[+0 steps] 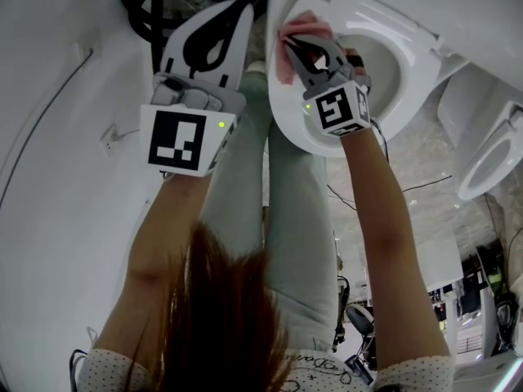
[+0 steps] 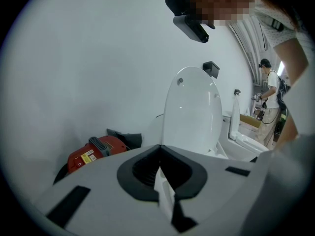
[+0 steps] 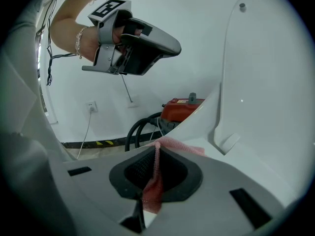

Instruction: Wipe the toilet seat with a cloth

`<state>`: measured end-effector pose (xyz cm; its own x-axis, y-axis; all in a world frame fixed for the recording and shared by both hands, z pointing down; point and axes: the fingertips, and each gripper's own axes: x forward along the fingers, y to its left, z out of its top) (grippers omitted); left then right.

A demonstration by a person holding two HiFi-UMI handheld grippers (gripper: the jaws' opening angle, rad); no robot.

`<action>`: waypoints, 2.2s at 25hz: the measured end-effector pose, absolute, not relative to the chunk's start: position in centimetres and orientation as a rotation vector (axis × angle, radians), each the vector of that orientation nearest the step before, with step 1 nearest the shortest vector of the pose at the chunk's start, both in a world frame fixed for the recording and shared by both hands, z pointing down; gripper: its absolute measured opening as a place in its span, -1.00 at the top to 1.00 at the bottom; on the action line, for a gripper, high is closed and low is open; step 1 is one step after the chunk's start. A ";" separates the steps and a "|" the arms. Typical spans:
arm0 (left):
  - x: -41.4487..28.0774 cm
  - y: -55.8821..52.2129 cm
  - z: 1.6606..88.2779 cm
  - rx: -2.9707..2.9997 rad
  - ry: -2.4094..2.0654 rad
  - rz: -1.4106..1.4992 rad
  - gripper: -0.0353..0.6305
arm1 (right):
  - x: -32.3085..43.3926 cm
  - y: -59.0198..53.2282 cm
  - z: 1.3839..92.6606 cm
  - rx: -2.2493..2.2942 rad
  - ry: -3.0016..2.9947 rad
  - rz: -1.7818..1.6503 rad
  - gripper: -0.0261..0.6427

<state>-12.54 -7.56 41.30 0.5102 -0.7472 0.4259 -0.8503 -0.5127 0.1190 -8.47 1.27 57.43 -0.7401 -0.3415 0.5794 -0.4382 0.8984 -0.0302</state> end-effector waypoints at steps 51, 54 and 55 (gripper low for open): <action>-11.2 -7.1 41.5 2.461 -1.311 0.468 0.88 | -0.4 -7.3 57.5 0.957 -2.250 0.211 0.82; -11.1 -7.0 41.4 2.460 -1.314 0.470 0.88 | 0.6 -7.4 57.6 0.978 -2.236 0.221 0.82; -11.0 -7.0 41.3 2.459 -1.313 0.472 0.88 | 1.0 -7.4 57.6 0.987 -2.230 0.229 0.82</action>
